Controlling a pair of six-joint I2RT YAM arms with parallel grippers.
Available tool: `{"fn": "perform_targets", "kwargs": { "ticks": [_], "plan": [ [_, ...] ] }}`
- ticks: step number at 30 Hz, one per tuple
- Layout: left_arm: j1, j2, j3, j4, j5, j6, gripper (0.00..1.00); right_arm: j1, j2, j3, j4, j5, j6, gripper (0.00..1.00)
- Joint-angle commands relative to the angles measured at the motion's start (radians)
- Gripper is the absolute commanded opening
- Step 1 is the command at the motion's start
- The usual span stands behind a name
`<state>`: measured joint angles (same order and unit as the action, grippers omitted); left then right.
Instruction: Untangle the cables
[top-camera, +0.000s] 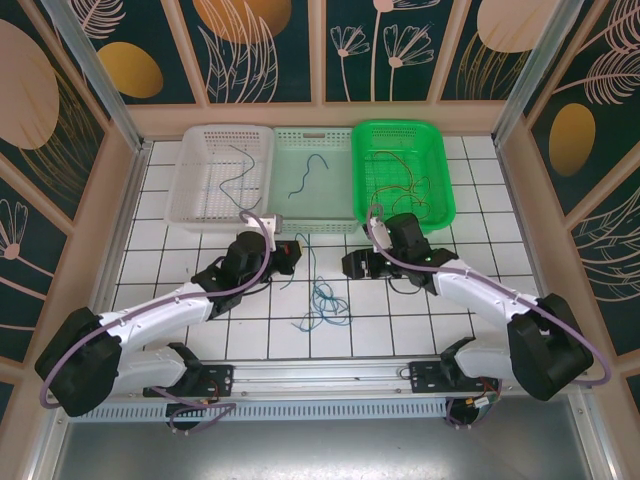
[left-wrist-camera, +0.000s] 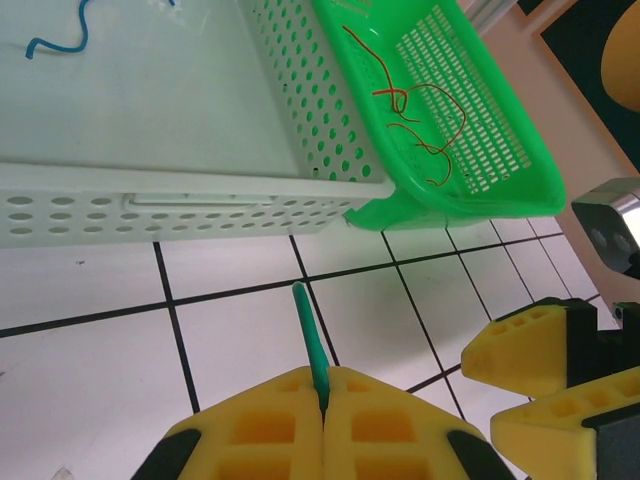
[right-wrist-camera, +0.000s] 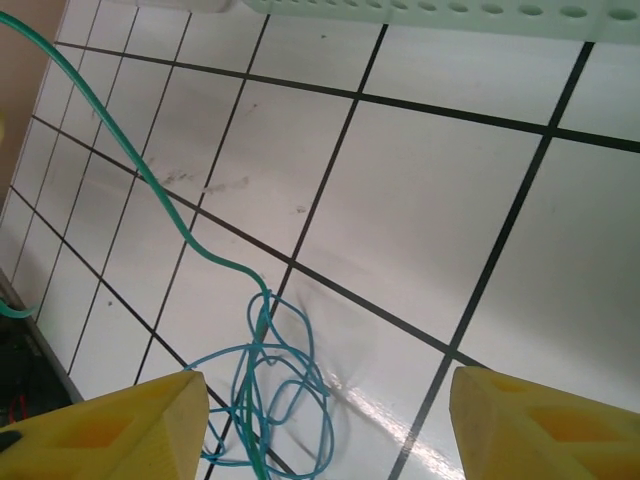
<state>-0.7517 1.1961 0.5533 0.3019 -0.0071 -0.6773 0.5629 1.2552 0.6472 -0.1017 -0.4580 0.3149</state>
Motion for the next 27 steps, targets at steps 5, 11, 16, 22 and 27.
{"fn": "perform_targets", "kwargs": {
  "ticks": [5,11,16,22,27],
  "plan": [
    [0.006,-0.025,0.02,0.08,0.002,0.021,0.05,0.034,0.146,0.019,0.088,-0.137,-0.047,0.54],
    [0.006,-0.02,0.017,0.1,0.02,0.018,0.05,0.07,0.23,0.038,0.151,-0.143,-0.113,0.58],
    [0.005,-0.018,0.014,0.111,0.031,0.011,0.05,0.099,0.313,0.081,0.163,-0.169,-0.163,0.58],
    [0.006,-0.018,0.009,0.13,0.033,0.0,0.05,0.12,0.374,0.101,0.202,-0.174,-0.18,0.59],
    [0.006,-0.025,-0.006,0.139,0.008,-0.022,0.06,0.138,0.379,0.087,0.214,-0.191,-0.203,0.57]
  ]
}}
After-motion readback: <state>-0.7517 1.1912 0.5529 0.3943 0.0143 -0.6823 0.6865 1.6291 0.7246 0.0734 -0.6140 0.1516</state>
